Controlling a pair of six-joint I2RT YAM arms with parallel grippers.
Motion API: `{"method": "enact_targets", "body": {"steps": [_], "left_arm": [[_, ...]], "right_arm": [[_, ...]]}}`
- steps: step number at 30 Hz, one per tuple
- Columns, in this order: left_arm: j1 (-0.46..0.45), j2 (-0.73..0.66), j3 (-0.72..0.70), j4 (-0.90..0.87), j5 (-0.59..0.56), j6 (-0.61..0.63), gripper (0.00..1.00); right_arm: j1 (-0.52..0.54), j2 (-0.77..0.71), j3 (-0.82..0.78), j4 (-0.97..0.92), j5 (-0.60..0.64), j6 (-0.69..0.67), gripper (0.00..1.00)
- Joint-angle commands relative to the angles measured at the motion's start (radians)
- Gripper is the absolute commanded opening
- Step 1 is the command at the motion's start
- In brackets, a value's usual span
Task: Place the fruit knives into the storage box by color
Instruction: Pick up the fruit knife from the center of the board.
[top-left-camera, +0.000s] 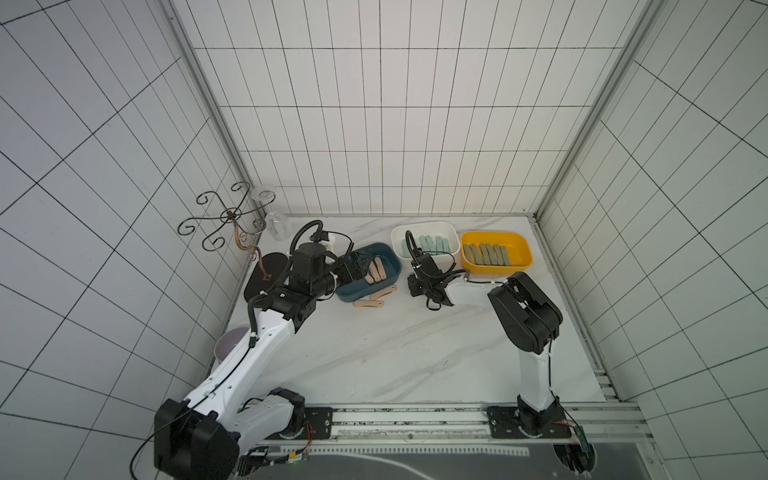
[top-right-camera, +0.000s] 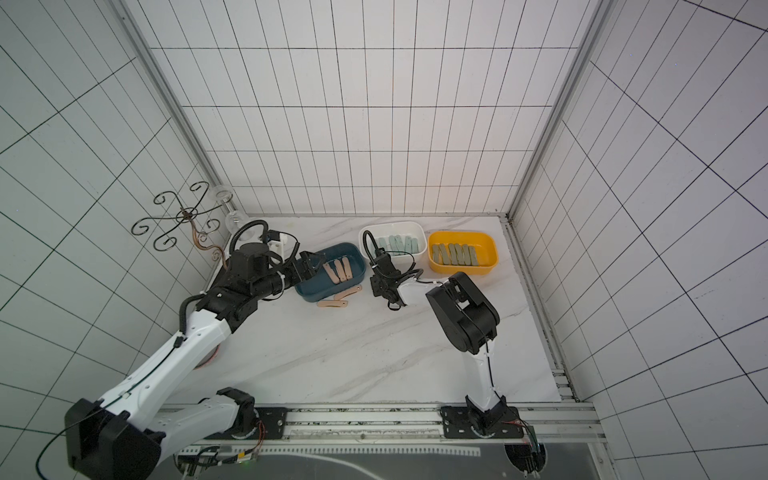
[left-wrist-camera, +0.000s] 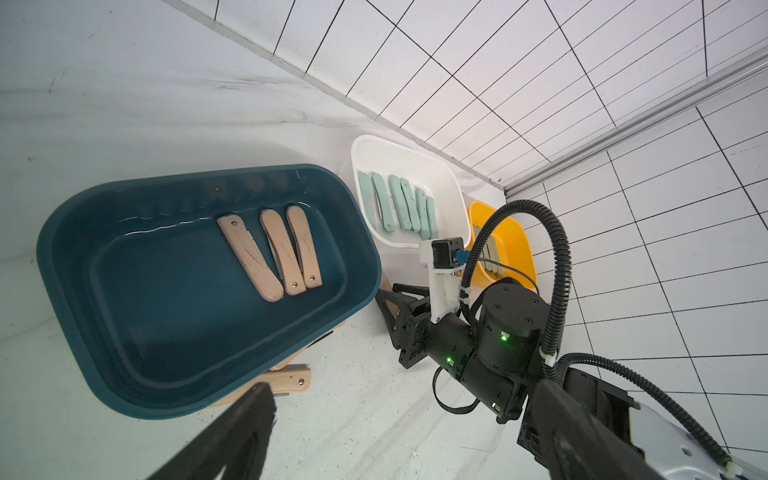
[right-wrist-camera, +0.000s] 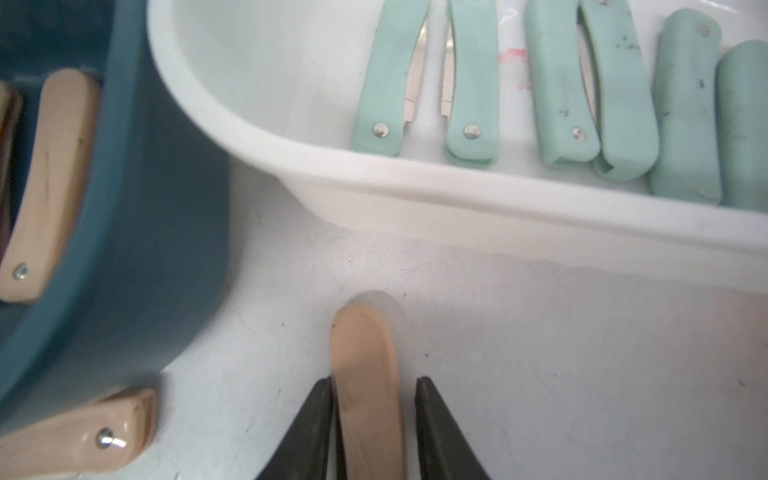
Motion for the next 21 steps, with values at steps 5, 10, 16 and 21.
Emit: {"method": "enact_targets", "body": {"steps": [5,10,16,21], "left_arm": [[-0.005,0.007,-0.005,0.033,-0.023,-0.010,0.97],[0.006,0.018,-0.003,0.042,-0.032,-0.017,0.97],[0.077,0.035,-0.001,0.063,0.007,-0.025,0.97],[0.150,0.055,0.000,0.080,0.045,-0.020,0.97]], "right_arm": [[0.005,-0.019,-0.025,-0.091,0.015,0.000,0.24],[0.002,-0.105,-0.058,-0.085,-0.005,0.018,0.24],[0.002,-0.224,-0.110,-0.088,-0.032,0.037,0.24],[0.003,-0.318,-0.106,-0.105,-0.078,0.050,0.24]]}}
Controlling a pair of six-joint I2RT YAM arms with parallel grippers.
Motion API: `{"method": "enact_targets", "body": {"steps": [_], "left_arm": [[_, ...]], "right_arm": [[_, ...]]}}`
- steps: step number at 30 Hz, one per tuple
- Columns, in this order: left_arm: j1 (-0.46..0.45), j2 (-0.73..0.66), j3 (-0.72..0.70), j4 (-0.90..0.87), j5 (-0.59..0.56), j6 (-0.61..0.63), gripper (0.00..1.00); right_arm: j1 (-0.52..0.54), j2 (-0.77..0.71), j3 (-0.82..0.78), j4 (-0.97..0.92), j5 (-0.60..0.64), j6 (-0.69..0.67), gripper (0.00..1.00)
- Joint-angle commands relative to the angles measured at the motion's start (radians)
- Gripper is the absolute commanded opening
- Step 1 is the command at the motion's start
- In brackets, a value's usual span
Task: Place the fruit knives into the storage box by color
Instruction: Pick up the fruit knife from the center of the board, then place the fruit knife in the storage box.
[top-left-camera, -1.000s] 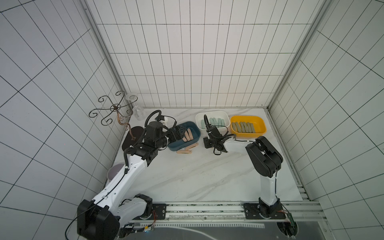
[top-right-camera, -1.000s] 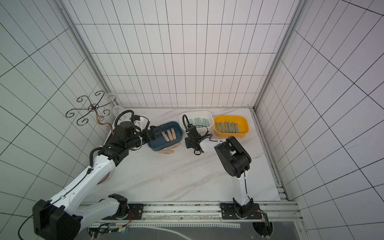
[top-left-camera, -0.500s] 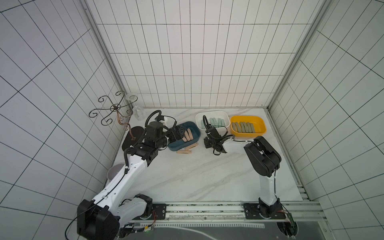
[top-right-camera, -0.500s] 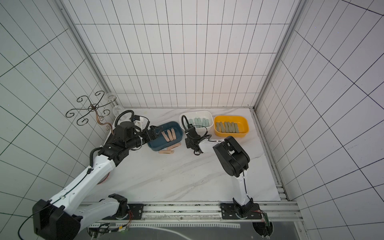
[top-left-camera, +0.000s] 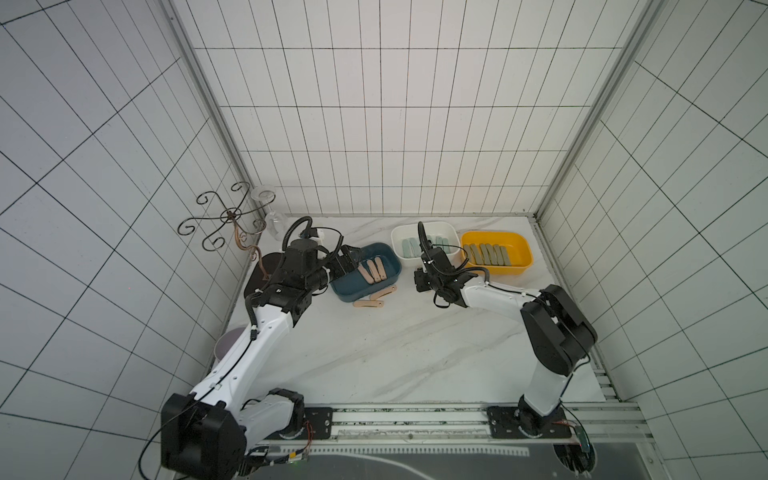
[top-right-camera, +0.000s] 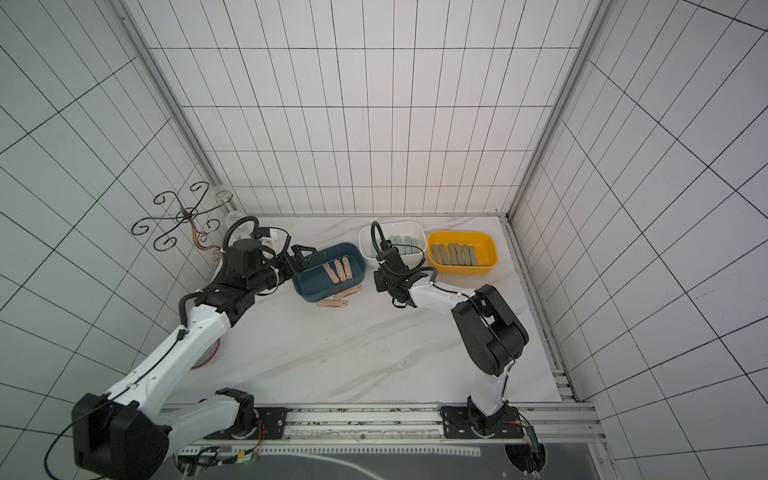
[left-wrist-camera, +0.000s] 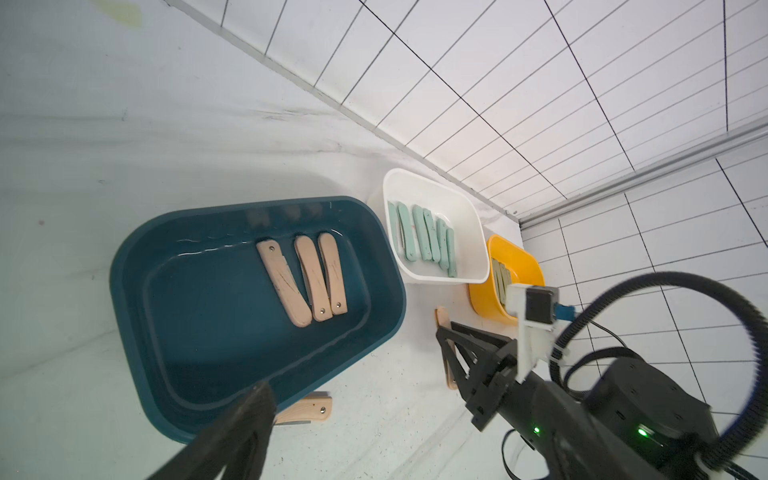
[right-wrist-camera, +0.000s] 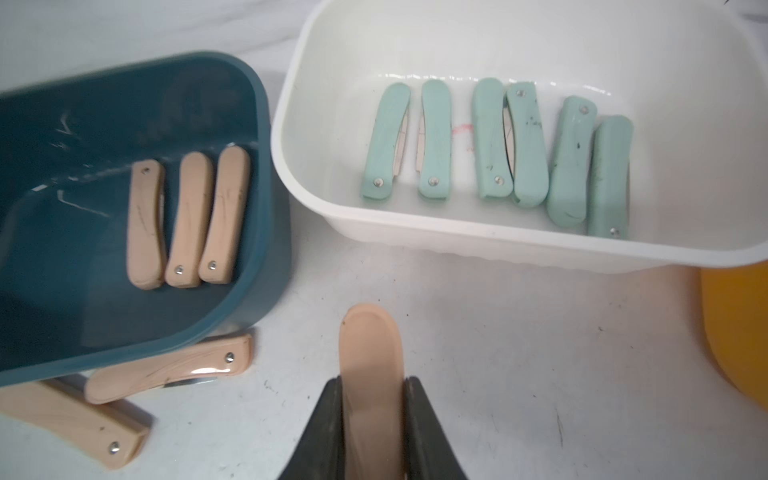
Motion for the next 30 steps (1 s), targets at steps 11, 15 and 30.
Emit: {"method": "enact_targets", "body": {"steps": [11,15,30], "left_arm": [[0.125,0.069,0.013,0.053,0.063,0.022,0.97],[0.146,0.089,0.026,0.056,0.073,0.026,0.97],[0.204,0.128,0.048,0.061,0.089,0.041,0.97]], "right_arm": [[0.081,-0.017,0.196,-0.072,-0.157,0.064,0.24],[0.124,0.059,0.315,-0.084,-0.183,0.081,0.24],[0.198,0.393,0.653,0.011,-0.243,0.112,0.26]]}}
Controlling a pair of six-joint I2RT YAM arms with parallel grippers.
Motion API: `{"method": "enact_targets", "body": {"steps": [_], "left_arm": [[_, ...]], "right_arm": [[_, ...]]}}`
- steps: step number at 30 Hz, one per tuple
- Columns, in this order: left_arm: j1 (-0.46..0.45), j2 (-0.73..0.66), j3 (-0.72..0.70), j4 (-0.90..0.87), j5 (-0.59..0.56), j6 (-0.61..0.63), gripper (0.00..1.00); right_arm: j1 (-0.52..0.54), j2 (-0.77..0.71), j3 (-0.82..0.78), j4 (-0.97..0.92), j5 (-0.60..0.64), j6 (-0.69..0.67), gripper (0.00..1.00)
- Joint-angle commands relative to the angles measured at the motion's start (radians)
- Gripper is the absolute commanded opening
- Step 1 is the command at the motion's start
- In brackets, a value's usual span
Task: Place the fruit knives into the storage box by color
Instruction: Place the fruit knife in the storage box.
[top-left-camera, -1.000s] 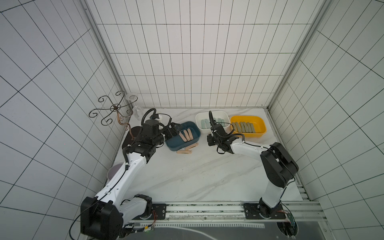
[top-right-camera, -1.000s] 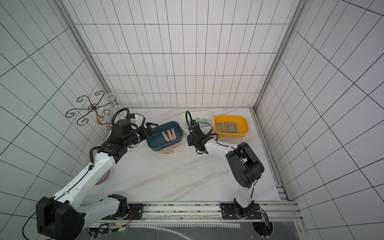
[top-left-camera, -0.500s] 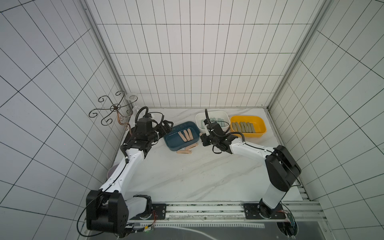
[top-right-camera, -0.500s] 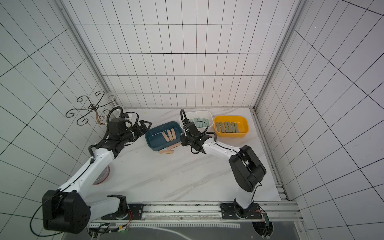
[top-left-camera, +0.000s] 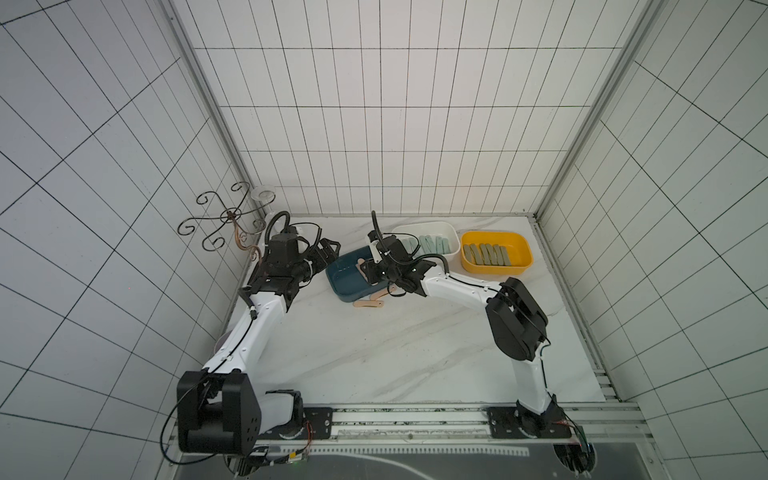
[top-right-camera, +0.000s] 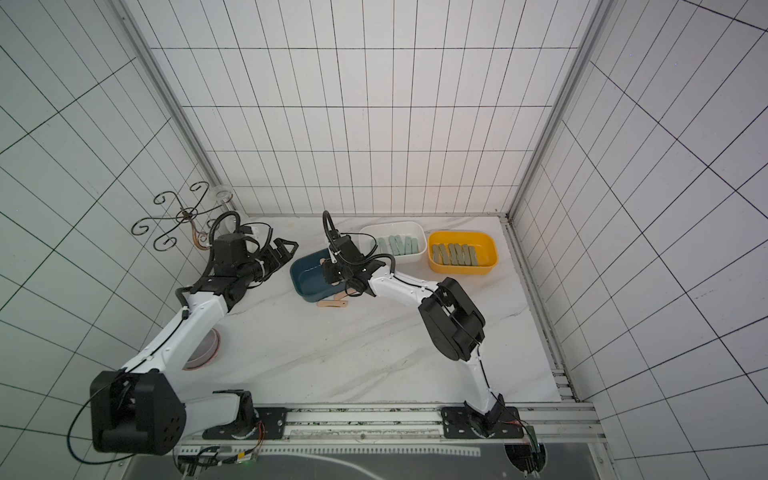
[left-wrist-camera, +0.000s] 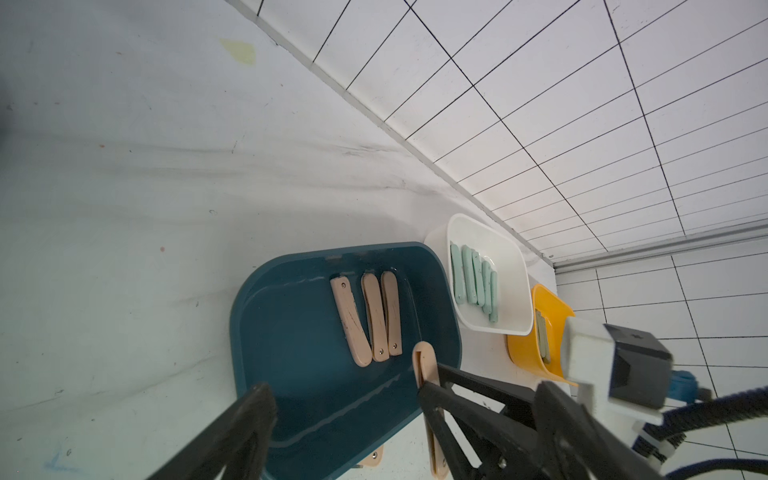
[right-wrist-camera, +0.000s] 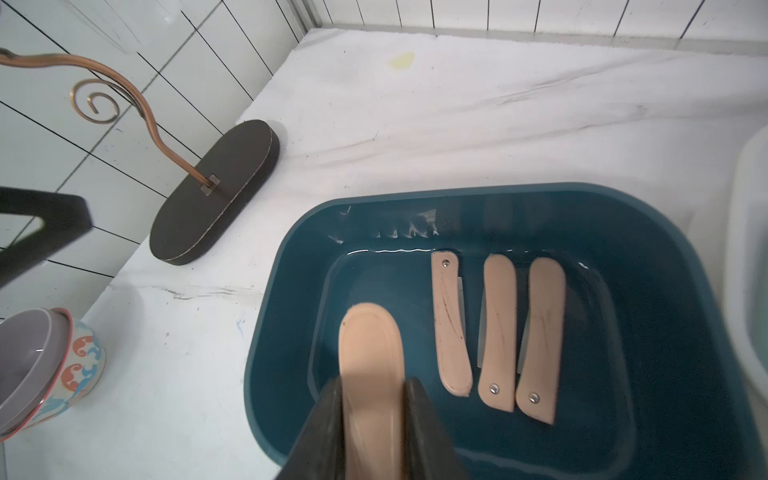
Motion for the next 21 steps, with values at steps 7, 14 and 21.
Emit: {"method": "enact_targets", "body": {"steps": [7,14,21], "left_arm": [[0.017,0.012,0.040,0.016,0.018,0.021,0.97],[0.022,0.012,0.032,0.015,0.026,0.023,0.97],[0.024,0.011,0.029,0.015,0.030,0.023,0.97]], "right_arm": [[0.012,0.184,0.268,0.065,-0.035,-0.020,0.26],[0.013,0.265,0.317,0.062,-0.032,-0.037,0.27],[0.013,0.325,0.369,0.049,-0.028,-0.052,0.28]]}}
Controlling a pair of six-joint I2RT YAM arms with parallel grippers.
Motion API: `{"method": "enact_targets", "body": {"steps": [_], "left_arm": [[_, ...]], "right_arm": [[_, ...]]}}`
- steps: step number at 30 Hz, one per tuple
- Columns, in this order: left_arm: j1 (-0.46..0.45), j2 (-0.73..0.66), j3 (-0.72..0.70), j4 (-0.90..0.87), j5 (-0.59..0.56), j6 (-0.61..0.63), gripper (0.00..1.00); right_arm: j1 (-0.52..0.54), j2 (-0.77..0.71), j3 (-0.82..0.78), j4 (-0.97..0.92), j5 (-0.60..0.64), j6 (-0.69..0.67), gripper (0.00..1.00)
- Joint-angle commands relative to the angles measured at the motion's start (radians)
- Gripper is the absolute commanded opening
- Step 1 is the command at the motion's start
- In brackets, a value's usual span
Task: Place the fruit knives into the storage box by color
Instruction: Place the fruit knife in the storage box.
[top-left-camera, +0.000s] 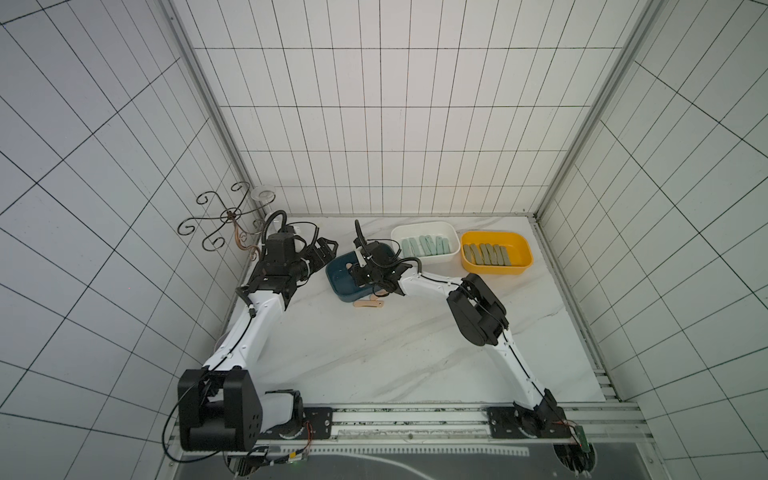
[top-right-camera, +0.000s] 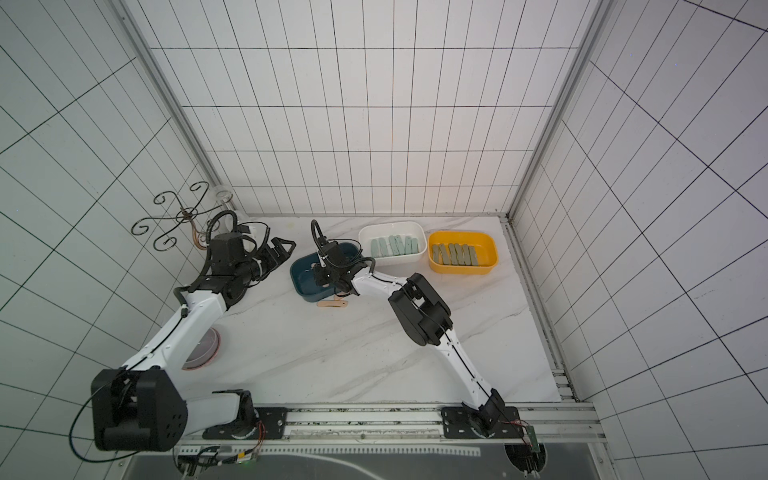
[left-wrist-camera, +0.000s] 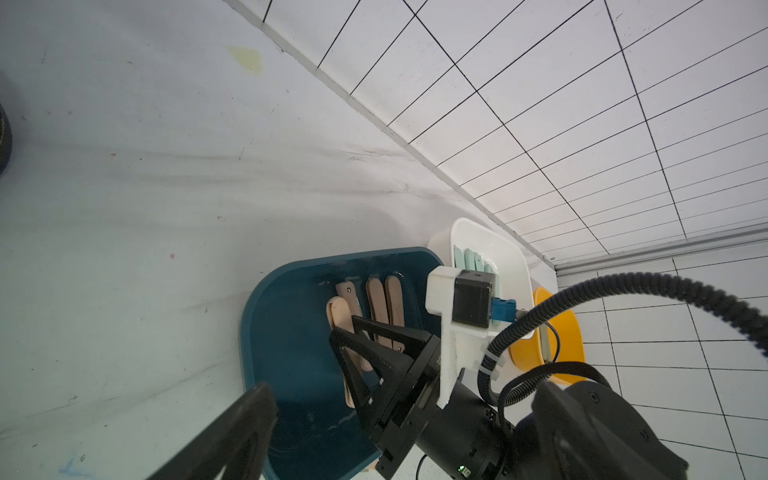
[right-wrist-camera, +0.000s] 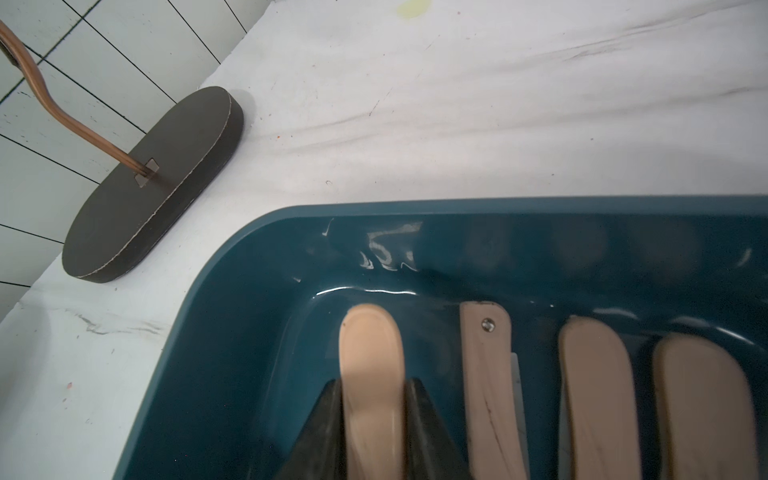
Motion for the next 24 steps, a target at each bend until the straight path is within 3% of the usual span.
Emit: {"method": "enact_targets", "body": {"steps": [1,14,24], "left_arm": [[0.006,0.002,0.024,0.014,0.011,0.009,0.97],[0.006,-0.014,0.027,0.005,0.014,0.007,0.97],[-0.001,-0.048,0.039,-0.002,0.045,-0.014,0.97]], "right_arm": [[0.007,0.036,0.142,-0.002,-0.001,-0.023,0.28],[0.003,0.042,0.153,-0.030,0.014,-0.035,0.41],[0.005,-0.167,0.085,-0.059,-0.075,-0.084,0.45]]}}
